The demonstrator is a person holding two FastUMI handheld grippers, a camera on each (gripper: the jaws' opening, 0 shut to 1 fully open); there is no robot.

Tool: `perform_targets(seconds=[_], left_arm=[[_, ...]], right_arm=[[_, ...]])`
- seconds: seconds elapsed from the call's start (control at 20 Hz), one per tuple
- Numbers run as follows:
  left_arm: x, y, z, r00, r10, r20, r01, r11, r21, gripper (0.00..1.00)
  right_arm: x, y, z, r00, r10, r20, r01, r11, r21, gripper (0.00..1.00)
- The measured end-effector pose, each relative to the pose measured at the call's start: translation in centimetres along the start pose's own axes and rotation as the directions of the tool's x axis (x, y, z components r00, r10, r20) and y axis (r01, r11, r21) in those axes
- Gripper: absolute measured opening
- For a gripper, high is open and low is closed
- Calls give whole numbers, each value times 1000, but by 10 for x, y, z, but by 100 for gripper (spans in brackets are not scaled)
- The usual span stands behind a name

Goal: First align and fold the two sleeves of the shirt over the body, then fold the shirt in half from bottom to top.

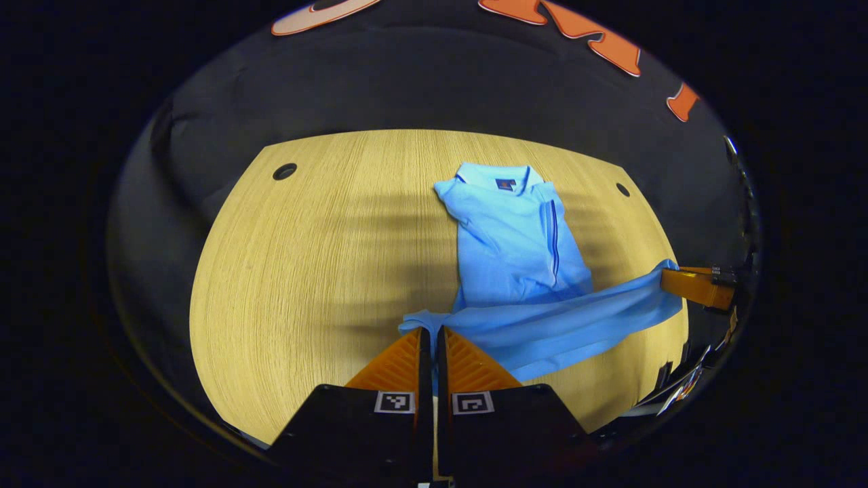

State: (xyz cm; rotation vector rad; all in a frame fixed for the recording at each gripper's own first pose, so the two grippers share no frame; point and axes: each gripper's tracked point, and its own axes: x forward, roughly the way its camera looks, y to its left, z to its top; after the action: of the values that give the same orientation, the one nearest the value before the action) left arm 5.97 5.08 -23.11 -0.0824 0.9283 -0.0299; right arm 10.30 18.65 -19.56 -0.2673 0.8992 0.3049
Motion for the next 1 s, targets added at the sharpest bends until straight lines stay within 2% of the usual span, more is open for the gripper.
perform_targets(seconds=[0.15, 0.35, 0.55, 0.7, 0.9, 0.95, 1.0], left_arm=[[11, -2, 38, 1000, -14, 21, 14, 999, -29, 7], [34, 1, 90, 999, -5, 51, 7, 1000, -21, 7], [68, 7, 128, 998, 8, 60, -8, 1000, -13, 6], [97, 12, 149, 998, 16, 60, -15, 1000, -20, 6], [136, 16, 145, 999, 34, 28, -34, 999, -23, 6], [140, 18, 146, 999, 49, 23, -48, 998, -27, 6], [144, 22, 145, 998, 63, 26, -63, 998, -24, 11]], right_arm=[[14, -7, 34, 1000, -4, 22, 5, 1000, -1, 1], [41, -15, 77, 999, -7, 46, 6, 1000, 9, 0], [82, -23, 104, 999, 0, 45, -2, 999, 48, 1], [118, -30, 110, 999, -2, 35, 0, 998, 70, 0], [150, -44, 108, 1000, -27, 12, 26, 995, 96, 2], [155, -48, 107, 999, -42, 6, 41, 994, 97, 5], [160, -52, 105, 999, -50, 1, 50, 993, 103, 10]])
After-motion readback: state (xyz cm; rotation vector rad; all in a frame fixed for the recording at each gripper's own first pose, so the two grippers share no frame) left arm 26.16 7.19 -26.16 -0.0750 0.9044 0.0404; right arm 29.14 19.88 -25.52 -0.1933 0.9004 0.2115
